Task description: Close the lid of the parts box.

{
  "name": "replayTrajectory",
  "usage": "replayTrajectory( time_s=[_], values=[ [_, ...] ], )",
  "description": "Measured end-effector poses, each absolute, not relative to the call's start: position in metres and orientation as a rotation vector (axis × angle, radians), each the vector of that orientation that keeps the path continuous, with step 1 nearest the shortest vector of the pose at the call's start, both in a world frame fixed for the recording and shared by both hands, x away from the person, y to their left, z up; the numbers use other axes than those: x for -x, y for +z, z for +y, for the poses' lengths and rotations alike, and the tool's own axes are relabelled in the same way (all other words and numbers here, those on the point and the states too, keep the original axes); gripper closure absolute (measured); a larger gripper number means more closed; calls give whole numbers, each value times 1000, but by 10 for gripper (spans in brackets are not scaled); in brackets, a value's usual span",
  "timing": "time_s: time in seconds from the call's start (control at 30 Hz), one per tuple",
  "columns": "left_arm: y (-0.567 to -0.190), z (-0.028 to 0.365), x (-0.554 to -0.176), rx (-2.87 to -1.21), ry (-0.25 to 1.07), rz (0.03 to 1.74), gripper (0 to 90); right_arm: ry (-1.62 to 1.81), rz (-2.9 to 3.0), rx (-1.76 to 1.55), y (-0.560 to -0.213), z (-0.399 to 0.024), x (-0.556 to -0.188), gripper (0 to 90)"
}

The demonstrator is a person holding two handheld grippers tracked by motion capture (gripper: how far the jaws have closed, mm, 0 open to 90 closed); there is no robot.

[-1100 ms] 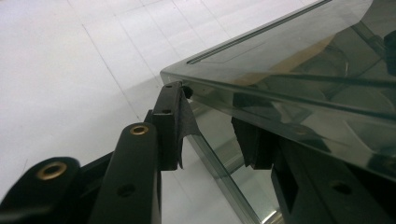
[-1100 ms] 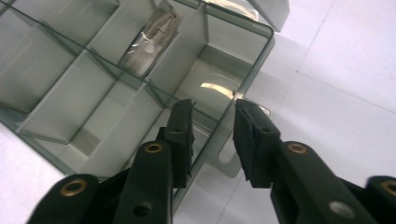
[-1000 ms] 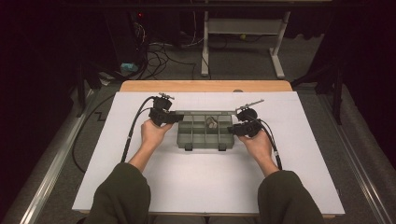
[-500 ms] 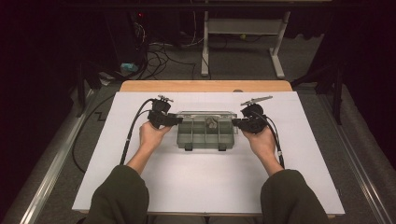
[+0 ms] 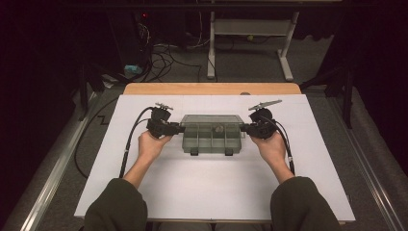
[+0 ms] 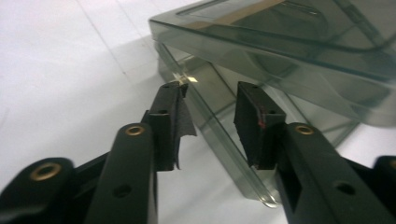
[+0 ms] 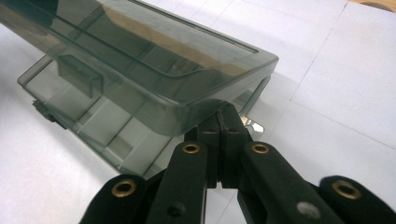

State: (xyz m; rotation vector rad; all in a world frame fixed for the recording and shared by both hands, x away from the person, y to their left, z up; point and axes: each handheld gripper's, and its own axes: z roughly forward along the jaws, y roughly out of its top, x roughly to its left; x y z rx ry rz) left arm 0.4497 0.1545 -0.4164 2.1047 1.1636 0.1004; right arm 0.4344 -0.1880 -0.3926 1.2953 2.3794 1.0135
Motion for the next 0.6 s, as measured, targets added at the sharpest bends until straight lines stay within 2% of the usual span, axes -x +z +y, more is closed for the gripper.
replayTrajectory(
  time_s=[0.27, 0.6],
  values=[
    [-418, 157, -439, -2082, 105, 1147, 687, 1027, 2402, -1275, -395, -190, -428, 899],
    [-417, 153, -424, -2089, 128, 1107, 685, 1038, 2426, -1251, -400, -194, -418, 898]
  ],
)
